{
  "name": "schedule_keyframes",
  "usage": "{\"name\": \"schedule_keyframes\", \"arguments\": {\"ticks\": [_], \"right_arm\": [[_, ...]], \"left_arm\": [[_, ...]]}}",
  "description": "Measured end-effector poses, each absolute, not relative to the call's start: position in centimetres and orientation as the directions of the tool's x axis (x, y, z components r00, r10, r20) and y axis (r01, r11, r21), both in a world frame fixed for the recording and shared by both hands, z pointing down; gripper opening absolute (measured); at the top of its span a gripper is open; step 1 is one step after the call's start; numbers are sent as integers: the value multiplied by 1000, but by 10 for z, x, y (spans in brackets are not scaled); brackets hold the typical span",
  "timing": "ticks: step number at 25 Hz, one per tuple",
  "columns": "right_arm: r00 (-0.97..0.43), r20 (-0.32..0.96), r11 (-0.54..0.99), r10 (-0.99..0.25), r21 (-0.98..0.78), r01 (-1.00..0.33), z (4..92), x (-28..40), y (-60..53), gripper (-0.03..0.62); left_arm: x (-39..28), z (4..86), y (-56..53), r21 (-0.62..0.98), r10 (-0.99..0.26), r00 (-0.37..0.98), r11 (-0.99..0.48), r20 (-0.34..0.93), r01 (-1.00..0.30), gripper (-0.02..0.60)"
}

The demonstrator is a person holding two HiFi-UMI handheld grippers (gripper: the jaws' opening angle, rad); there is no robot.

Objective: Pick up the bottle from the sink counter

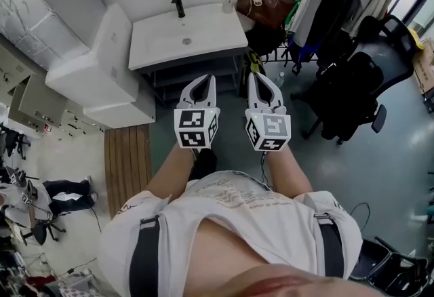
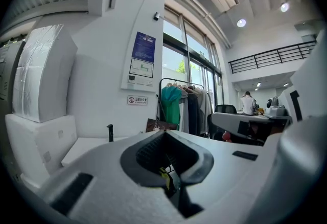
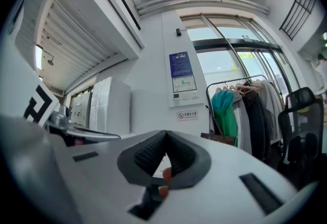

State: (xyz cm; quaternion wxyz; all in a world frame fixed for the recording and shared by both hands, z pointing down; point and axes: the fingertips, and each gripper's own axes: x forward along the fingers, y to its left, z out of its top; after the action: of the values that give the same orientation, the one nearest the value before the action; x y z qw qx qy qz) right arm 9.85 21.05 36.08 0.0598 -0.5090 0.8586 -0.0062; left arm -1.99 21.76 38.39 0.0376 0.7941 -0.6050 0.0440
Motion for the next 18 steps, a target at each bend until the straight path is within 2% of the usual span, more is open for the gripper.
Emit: {"name": "schedule_keyframes", "arguments": {"ticks": [18], "right_arm": [[-442, -104, 446, -891, -18, -895, 357, 74, 88, 21]], "left_arm": [[-33, 382, 81, -4, -939, 329, -331, 101, -944, 21]]}}
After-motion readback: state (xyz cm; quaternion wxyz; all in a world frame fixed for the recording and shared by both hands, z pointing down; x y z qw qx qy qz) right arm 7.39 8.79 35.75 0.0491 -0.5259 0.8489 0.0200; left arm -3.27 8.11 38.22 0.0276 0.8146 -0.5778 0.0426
